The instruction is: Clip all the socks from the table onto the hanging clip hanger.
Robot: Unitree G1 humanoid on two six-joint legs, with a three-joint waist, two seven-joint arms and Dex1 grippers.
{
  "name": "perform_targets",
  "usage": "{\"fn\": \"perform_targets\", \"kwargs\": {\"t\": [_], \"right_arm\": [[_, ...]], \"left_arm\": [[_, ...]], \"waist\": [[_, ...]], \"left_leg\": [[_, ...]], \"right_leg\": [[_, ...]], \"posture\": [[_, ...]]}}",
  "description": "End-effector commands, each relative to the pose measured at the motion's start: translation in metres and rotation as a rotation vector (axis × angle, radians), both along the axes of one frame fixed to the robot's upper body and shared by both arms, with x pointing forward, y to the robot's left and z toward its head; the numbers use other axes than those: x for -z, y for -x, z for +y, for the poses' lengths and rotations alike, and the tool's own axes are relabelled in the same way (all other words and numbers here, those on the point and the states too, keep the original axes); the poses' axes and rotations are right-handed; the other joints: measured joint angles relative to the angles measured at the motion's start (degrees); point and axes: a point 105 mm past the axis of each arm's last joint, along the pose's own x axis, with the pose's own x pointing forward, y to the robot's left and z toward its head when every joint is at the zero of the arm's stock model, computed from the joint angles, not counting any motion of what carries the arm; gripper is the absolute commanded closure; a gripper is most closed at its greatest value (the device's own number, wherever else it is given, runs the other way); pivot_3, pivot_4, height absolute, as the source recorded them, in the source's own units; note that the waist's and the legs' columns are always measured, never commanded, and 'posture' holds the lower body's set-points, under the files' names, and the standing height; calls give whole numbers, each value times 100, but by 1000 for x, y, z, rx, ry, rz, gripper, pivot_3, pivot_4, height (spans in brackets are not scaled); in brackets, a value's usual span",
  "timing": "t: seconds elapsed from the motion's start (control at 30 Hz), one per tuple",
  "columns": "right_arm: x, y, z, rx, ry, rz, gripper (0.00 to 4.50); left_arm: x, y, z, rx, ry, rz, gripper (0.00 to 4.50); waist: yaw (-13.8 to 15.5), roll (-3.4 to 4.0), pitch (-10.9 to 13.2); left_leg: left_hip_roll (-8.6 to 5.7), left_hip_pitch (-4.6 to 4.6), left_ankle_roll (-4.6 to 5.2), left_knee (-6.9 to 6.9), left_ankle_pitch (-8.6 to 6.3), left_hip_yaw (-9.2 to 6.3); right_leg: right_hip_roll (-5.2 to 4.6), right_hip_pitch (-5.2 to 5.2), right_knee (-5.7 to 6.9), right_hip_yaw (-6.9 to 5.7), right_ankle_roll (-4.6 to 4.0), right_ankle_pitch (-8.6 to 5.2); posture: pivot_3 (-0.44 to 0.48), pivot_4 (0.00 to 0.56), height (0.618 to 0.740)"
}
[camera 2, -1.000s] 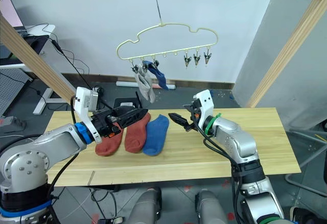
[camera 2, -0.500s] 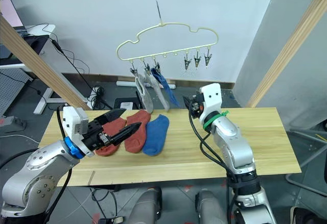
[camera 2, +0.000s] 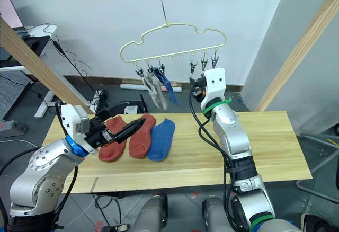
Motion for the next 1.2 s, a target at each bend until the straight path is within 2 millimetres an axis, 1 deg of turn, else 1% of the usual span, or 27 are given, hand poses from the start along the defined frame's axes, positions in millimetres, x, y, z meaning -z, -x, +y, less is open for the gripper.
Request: {"fn": "perform_targets", "kwargs": {"t": [0.03,0.23,0.43,0.83,1.0,1.2], "right_arm": [[-16,-5,-1,16,-23,-54,2415],[-26,-19,2,13,-56,-61,2415],[-32,-29,3,16,-62,-66,2415],[-39,-36,17,-24,-95,-63,2415],[-39,-40,24,-29,-111,-51,2415],[-42,-42,26,-30,-117,-58,2415]], "left_arm": [[-17,4,-6,29,17,-65,0],[-23,-3,-3,-4,38,-79,0],[-22,-5,1,-23,43,-71,0],[-21,-4,2,-27,40,-71,0],[-24,-9,4,-40,41,-83,0],[-25,-9,4,-41,43,-84,0]], "waist": [[1,0,0],[0,1,0],[4,1,1],[6,3,2],[8,4,2],[12,4,3]], "left_leg": [[-1,0,0,0,0,1],[0,0,0,6,0,0],[0,0,0,5,0,-1],[0,0,1,5,0,-1],[1,0,1,5,0,-2],[0,-1,1,4,0,-2]], "right_leg": [[0,0,0,1,0,0],[0,1,4,1,0,1],[1,1,5,0,-1,1],[1,1,6,-1,-1,1],[1,1,7,-1,-1,1],[0,1,6,-2,-1,1]], "posture": [[99,224,740],[104,231,740],[108,232,740],[115,237,740],[117,238,740],[120,241,740]]}}
